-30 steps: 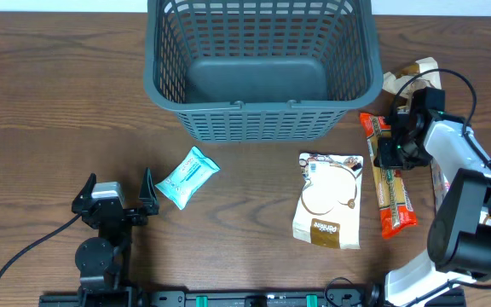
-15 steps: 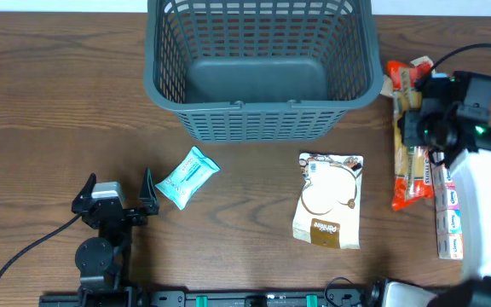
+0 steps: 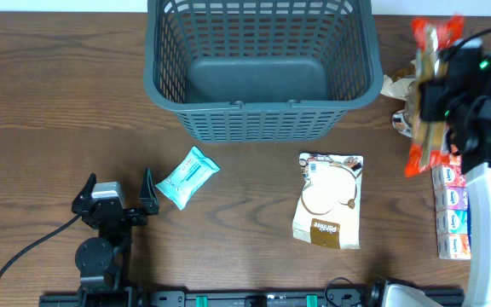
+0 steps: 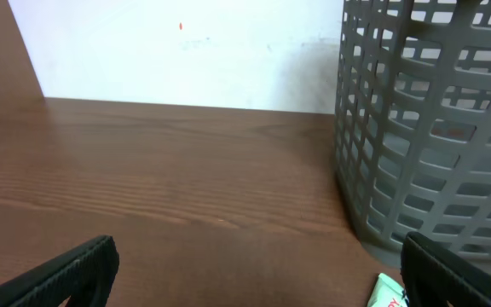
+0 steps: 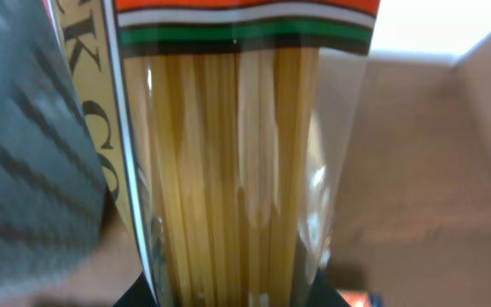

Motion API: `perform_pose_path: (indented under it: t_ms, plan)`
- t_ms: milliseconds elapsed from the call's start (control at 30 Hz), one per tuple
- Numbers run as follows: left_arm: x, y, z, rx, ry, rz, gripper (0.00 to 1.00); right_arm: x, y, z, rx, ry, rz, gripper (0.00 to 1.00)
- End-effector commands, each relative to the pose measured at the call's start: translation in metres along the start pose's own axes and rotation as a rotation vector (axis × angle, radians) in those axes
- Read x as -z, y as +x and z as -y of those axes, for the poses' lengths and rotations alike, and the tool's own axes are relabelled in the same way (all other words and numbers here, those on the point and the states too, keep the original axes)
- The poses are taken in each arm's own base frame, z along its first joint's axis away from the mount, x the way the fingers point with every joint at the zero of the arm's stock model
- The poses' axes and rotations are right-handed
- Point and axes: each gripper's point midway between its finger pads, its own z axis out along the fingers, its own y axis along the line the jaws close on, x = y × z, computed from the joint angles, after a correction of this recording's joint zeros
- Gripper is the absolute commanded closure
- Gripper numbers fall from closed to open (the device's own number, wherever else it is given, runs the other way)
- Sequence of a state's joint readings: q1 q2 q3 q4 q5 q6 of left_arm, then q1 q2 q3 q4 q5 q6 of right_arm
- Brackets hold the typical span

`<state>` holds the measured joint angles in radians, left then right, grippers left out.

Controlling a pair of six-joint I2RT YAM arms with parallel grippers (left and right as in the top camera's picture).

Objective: Pack container
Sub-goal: 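Lift the spaghetti package and carry it into the grey basket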

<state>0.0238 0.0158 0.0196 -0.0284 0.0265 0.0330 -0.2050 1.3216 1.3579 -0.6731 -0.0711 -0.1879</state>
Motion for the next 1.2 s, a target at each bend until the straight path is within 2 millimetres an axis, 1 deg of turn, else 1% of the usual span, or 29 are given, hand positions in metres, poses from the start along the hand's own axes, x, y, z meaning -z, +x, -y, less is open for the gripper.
perform_pose_path:
  t_ms: [0, 100, 200, 267, 400, 600, 733, 867, 967, 1000, 1100, 1167]
  plan:
    - [-0.001, 0.016, -0.003, 0.002, -0.016, -0.049, 0.01, 0.059, -0.082, -0.010, 0.055, -0.027, 0.250, 0.99]
    - [-0.001, 0.016, -0.003, 0.002, -0.016, -0.049, 0.01, 0.075, -0.111, -0.018, 0.098, -0.040, 0.304, 0.99]
    - [-0.001, 0.016, -0.003, 0.002, -0.016, -0.049, 0.01, 0.083, -0.130, -0.038, 0.169, -0.109, 0.334, 0.99]
    - [-0.001, 0.016, -0.003, 0.002, -0.016, -0.049, 0.01, 0.086, -0.140, -0.060, 0.235, -0.171, 0.352, 0.99]
    - [-0.001, 0.016, -0.003, 0.002, -0.016, -0.049, 0.01, 0.090, -0.155, -0.099, 0.339, -0.248, 0.383, 0.99]
    - [-0.001, 0.016, -0.003, 0.002, -0.015, -0.049, 0.01, 0.103, -0.171, -0.159, 0.497, -0.349, 0.459, 0.99]
    - [-0.001, 0.016, -0.003, 0.002, -0.015, -0.049, 0.01, 0.110, -0.175, -0.189, 0.576, -0.397, 0.495, 0.99]
    - [-0.001, 0.016, -0.003, 0.002, -0.015, -0.049, 0.01, 0.107, -0.175, -0.207, 0.607, -0.429, 0.499, 0.99]
    - [-0.001, 0.016, -0.003, 0.002, -0.015, -0.050, 0.01, 0.096, -0.168, -0.221, 0.622, -0.461, 0.470, 0.99]
    - [-0.001, 0.016, -0.003, 0.002, -0.015, -0.050, 0.01, 0.091, -0.161, -0.228, 0.647, -0.484, 0.452, 0.99]
    - [-0.001, 0.016, -0.003, 0.002, -0.015, -0.050, 0.01, 0.072, -0.146, -0.242, 0.691, -0.515, 0.391, 0.99]
    - [-0.001, 0.016, -0.003, 0.002, -0.015, -0.050, 0.01, 0.055, -0.135, -0.251, 0.720, -0.532, 0.350, 0.99]
